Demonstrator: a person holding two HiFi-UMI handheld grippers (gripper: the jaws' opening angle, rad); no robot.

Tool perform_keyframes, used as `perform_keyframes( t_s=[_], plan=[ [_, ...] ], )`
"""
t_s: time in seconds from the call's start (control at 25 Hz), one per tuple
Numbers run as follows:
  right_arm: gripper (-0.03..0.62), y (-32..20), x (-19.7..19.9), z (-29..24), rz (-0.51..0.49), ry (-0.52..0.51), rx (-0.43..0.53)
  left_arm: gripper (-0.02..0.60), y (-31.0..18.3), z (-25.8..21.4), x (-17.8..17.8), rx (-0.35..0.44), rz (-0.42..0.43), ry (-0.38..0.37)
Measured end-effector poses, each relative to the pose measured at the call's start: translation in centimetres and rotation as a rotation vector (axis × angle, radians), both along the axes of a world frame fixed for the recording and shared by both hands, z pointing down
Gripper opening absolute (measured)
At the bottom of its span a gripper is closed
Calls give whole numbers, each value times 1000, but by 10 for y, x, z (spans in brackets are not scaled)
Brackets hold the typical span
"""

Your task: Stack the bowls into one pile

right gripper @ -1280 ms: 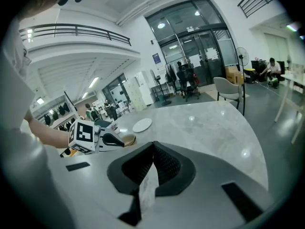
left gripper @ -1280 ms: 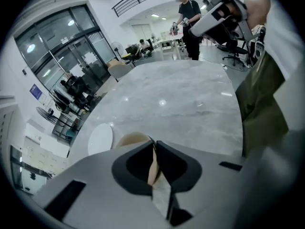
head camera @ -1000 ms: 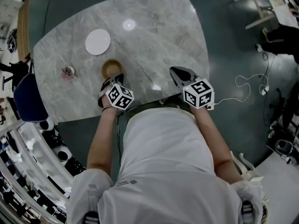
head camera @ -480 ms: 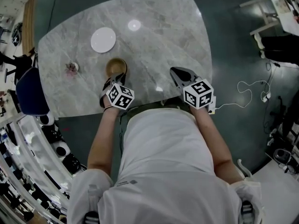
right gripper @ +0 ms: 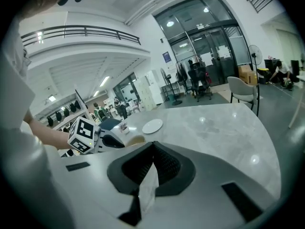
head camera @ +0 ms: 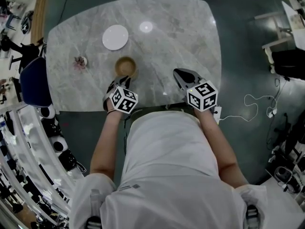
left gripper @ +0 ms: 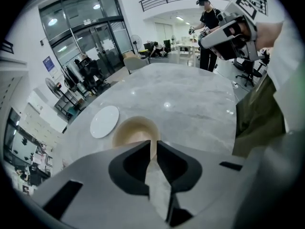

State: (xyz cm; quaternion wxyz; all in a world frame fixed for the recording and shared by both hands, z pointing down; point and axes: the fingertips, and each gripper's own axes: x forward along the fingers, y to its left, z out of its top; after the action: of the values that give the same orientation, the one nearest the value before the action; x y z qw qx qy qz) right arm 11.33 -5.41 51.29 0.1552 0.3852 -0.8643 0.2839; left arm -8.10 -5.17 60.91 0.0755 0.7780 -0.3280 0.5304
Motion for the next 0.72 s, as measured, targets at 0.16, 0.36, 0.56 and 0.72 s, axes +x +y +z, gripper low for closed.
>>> perform_keyframes(
  t_s=[0.16, 0.36, 0.56, 0.72],
  plan=[
    [9, -3, -2, -4, -12, -7, 3, 28, -1, -12, -4, 25, -52, 36],
    [9, -7, -16, -14, -53, -29, 22, 18, -9, -44, -7, 78, -163, 170],
    [9, -14, -39, -38, -120, -58, 75, 3, -19, -88, -13, 158, -266, 335],
    [8, -14, -59, -58, -178, -82, 109, 3, -22, -121, -20, 210, -311, 442]
  ],
)
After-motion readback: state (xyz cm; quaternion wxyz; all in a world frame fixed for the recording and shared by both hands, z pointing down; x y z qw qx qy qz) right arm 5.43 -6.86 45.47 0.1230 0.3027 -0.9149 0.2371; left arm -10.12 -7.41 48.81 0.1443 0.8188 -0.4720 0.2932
